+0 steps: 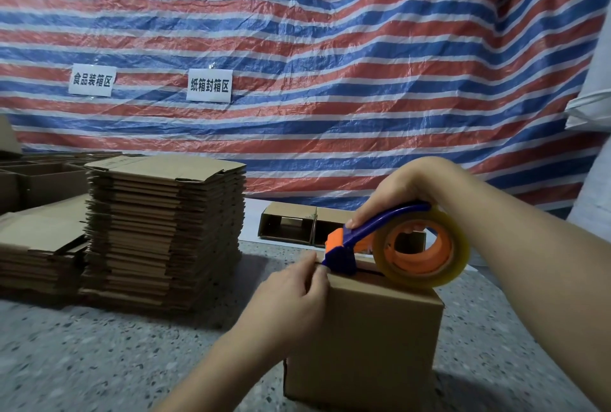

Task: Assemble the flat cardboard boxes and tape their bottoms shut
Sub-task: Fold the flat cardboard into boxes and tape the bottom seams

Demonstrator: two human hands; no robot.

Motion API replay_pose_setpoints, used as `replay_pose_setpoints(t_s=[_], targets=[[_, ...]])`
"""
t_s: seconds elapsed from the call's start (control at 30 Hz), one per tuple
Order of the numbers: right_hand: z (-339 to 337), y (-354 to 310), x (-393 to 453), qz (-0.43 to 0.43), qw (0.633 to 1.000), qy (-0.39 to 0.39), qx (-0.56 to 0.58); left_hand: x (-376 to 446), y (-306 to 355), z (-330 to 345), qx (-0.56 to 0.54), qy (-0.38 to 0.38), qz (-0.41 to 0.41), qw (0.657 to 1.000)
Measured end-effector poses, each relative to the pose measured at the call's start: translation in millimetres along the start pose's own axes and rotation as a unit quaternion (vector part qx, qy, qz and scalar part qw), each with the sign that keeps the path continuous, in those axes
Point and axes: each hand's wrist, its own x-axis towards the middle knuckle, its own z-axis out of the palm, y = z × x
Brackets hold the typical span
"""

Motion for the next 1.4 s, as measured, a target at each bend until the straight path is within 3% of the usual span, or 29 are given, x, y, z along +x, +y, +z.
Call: replay_pose_setpoints(t_s=[0.27, 0.57, 0.7, 0.83, 1.0, 1.13, 1.4], targets=[[-10, 5, -4, 0.024, 0.998, -0.005, -0.058, 0, -3, 1, 0.235, 0.059, 0.064, 0.968], [-15, 80, -14, 0.091, 0.993, -0.018, -0.070, 0, -5, 1, 0.236, 0.052, 0.066, 0.968], [-3, 89, -12, 0.089, 0.994, -0.015, -0.053, 6, 4, -6, 0.262, 0.007, 0.055, 0.963], [1, 91, -13, 0.088, 0.996, -0.008, -0.031, 16, 29, -12, 0.357, -0.036, 0.063, 0.931], [1, 91, -11, 0.077, 0.997, -0.010, -0.024, 14, 50, 10, 0.330, -0.126, 0.118, 0.928], [-3, 91, -10, 0.069, 0.997, -0.020, -0.036, 11, 46, 17, 0.367, -0.071, 0.162, 0.913], [-10, 120, -16, 0.078, 0.995, -0.046, -0.037, 12, 44, 17, 0.367, -0.059, 0.168, 0.913]])
